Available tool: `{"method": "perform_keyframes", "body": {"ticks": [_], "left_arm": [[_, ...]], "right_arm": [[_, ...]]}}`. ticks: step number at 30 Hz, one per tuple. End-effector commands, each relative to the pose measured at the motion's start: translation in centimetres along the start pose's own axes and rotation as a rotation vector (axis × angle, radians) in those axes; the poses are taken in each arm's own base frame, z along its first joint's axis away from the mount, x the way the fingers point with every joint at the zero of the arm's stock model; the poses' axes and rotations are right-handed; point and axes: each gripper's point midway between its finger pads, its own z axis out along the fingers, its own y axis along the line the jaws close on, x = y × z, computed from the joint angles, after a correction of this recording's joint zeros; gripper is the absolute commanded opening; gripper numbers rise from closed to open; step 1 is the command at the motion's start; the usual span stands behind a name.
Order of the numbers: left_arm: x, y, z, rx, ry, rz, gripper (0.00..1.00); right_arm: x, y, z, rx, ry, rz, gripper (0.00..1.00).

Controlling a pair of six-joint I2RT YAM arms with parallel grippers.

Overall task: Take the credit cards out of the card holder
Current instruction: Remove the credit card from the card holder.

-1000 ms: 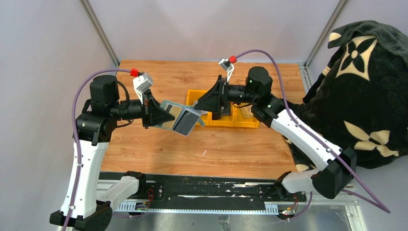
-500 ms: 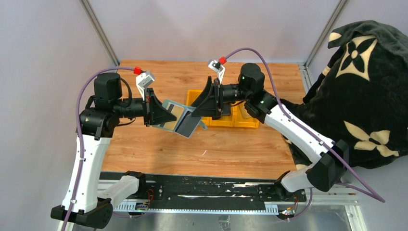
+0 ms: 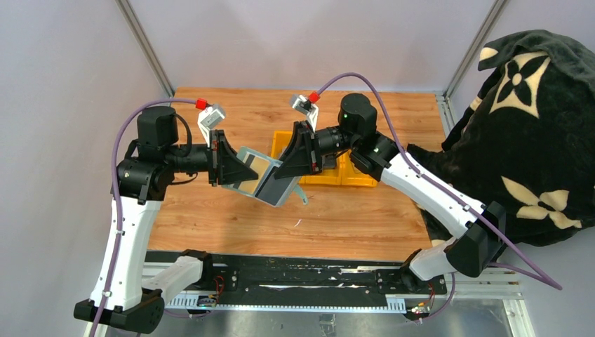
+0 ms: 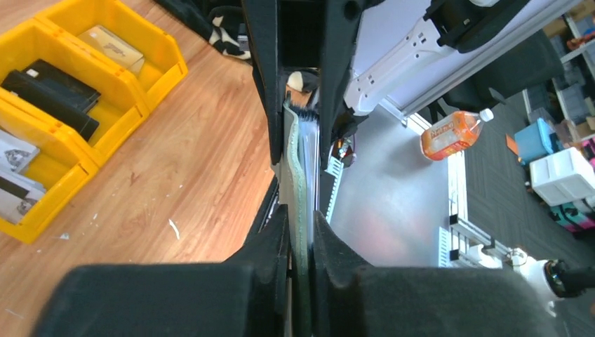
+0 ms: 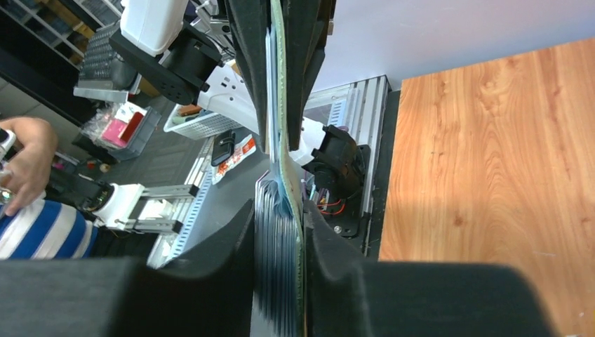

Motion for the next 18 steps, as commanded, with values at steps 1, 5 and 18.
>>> {"method": "perform_keyframes", "body": {"ticks": [1, 5, 18], "left_arm": [[-0.3, -1.5, 0.0, 0.081, 0.001, -0.021, 0.27], [-0.1, -2.5, -0.1, 0.147, 0.011, -0.037, 0.55], [-0.5, -2.1, -0.3, 0.150, -0.002, -0.071, 0.13]], "right_arm": [[0.3, 1.3, 0.2, -0.066, 0.027, -0.029, 0.11], [0.3, 2.0, 0.0, -0.083, 0.028, -0.062, 0.00], [-0.4, 1.8, -0.7, -0.058, 0.020, -0.071, 0.16]]}}
